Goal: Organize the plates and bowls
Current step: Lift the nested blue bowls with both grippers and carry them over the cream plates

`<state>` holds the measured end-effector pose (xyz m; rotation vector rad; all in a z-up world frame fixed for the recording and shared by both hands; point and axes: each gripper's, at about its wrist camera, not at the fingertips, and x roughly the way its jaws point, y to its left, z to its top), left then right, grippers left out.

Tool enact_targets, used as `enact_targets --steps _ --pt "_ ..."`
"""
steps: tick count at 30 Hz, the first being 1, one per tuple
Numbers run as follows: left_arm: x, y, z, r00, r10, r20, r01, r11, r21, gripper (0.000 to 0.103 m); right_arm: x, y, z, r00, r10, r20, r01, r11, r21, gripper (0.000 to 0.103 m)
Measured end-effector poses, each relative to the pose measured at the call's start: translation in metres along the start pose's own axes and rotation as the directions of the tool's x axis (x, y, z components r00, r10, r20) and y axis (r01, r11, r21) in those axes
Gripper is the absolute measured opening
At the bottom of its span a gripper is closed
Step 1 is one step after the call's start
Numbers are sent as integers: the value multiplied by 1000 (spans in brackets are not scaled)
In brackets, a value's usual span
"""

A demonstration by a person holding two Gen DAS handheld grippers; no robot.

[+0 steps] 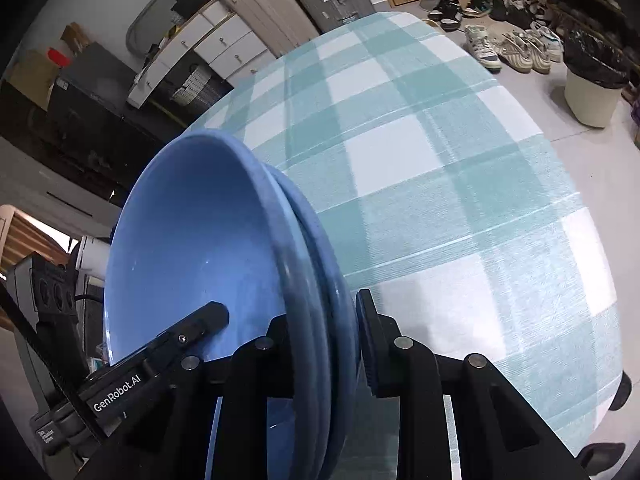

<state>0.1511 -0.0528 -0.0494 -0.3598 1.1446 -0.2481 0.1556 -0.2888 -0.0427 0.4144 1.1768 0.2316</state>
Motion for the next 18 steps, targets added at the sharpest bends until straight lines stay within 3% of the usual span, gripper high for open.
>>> enact_targets --steps 9,18 --pt "-45 31 4 998 43 51 -41 998 -38 19 -1 52 0 998 50 -32 -51 998 -29 23" --pt "-96 82 9 990 92 104 -83 992 -91 19 6 130 1 993 103 -64 -109 989 -98 23"
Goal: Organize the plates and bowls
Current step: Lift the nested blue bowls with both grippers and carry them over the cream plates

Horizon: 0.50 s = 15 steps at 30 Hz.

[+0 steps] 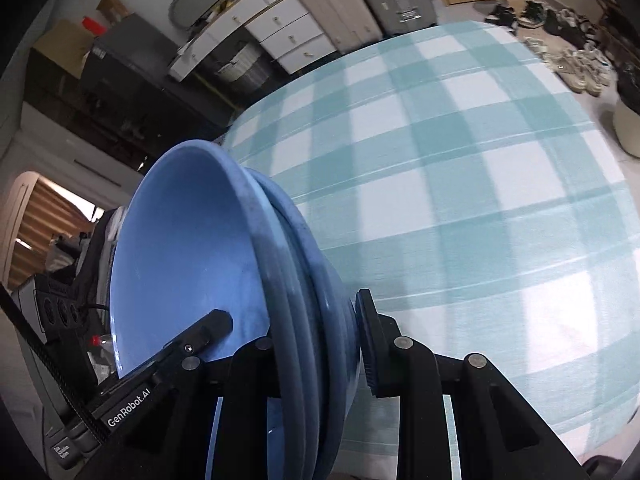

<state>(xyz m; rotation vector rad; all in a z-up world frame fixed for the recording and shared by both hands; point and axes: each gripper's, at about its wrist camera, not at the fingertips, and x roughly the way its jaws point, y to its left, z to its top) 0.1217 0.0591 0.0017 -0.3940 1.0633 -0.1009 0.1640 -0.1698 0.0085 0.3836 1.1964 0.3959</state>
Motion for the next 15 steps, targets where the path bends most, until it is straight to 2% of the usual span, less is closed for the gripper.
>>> enact_targets --steps 4,10,15 --pt "-13 32 3 999 31 17 -31 999 -31 19 18 31 -2 998 46 -35 -46 999 -18 23" --pt "-21 72 2 997 71 28 -69 995 -76 19 51 73 -10 995 53 -81 -59 996 -72 22" --pt "-14 102 -1 995 100 23 -97 989 -115 19 78 89 -14 993 38 -112 -50 993 -102 22"
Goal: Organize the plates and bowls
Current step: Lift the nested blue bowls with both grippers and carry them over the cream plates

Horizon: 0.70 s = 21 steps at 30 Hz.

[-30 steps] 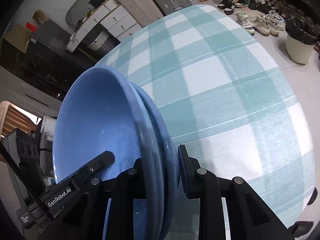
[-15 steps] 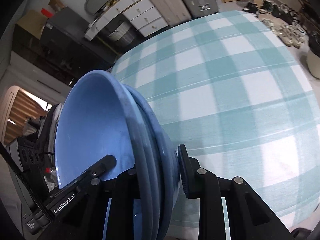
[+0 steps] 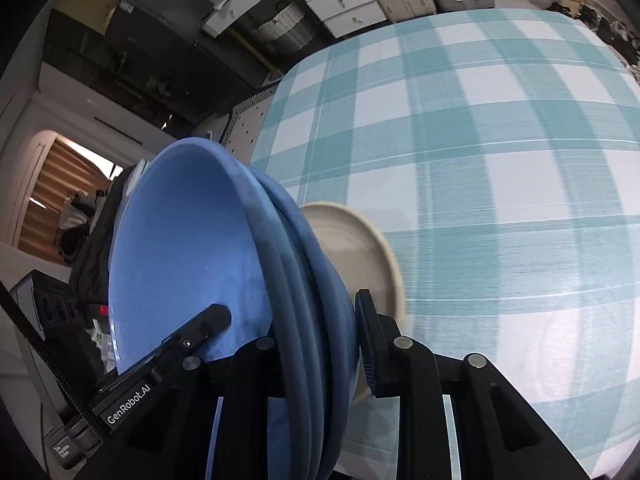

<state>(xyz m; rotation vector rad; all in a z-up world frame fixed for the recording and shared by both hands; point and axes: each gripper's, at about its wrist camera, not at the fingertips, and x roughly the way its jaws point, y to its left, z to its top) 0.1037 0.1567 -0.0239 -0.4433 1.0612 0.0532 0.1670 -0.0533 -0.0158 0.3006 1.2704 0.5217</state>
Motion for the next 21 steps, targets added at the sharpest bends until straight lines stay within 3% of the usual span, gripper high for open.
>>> enact_targets --steps 9,21 --pt "24 21 -2 999 27 -41 -28 999 -18 19 33 -2 -5 998 -17 -54 18 1000 10 22" --pt "34 25 -5 998 27 -65 -29 999 -28 19 37 -3 -7 996 -47 -75 48 999 9 22"
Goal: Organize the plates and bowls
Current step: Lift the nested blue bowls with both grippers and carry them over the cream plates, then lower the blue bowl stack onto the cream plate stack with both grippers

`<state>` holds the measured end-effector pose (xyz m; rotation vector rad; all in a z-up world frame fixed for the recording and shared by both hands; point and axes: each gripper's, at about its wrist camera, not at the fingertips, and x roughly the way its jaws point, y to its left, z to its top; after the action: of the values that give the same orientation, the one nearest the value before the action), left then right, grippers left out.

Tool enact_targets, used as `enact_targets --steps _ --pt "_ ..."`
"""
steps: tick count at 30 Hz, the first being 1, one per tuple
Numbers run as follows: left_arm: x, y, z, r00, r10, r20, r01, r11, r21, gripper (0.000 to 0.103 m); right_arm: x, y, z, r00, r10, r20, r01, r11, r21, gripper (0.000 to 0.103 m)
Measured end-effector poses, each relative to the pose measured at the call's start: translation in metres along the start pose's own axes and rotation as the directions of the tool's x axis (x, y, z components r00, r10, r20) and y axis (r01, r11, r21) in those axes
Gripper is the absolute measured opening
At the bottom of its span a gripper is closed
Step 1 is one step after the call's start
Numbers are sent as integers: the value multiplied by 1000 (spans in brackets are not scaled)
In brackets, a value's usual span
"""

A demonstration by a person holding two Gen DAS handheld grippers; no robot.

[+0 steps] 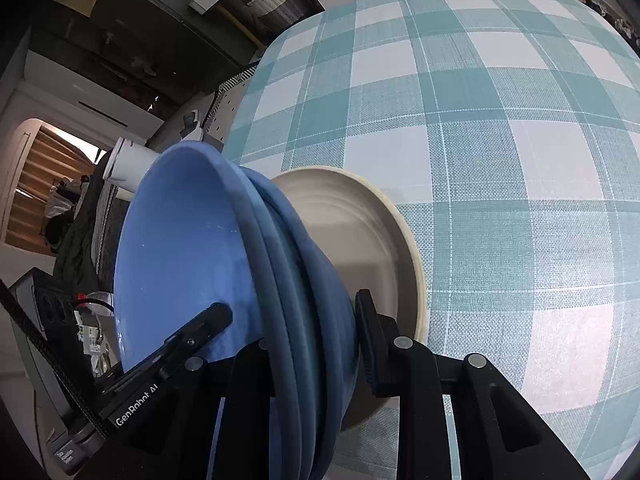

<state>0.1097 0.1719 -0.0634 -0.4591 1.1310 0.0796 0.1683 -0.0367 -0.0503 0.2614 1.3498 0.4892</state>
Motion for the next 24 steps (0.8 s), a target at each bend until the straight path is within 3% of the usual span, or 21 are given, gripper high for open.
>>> enact_targets --steps 16,24 --pt "2 5 -2 1000 2 16 -2 1000 -11 20 9 7 7 999 -33 -11 33 999 -11 23" --pt "-1 7 -2 1000 3 16 -2 1000 -24 21 -1 17 5 997 -62 46 65 996 -67 27"
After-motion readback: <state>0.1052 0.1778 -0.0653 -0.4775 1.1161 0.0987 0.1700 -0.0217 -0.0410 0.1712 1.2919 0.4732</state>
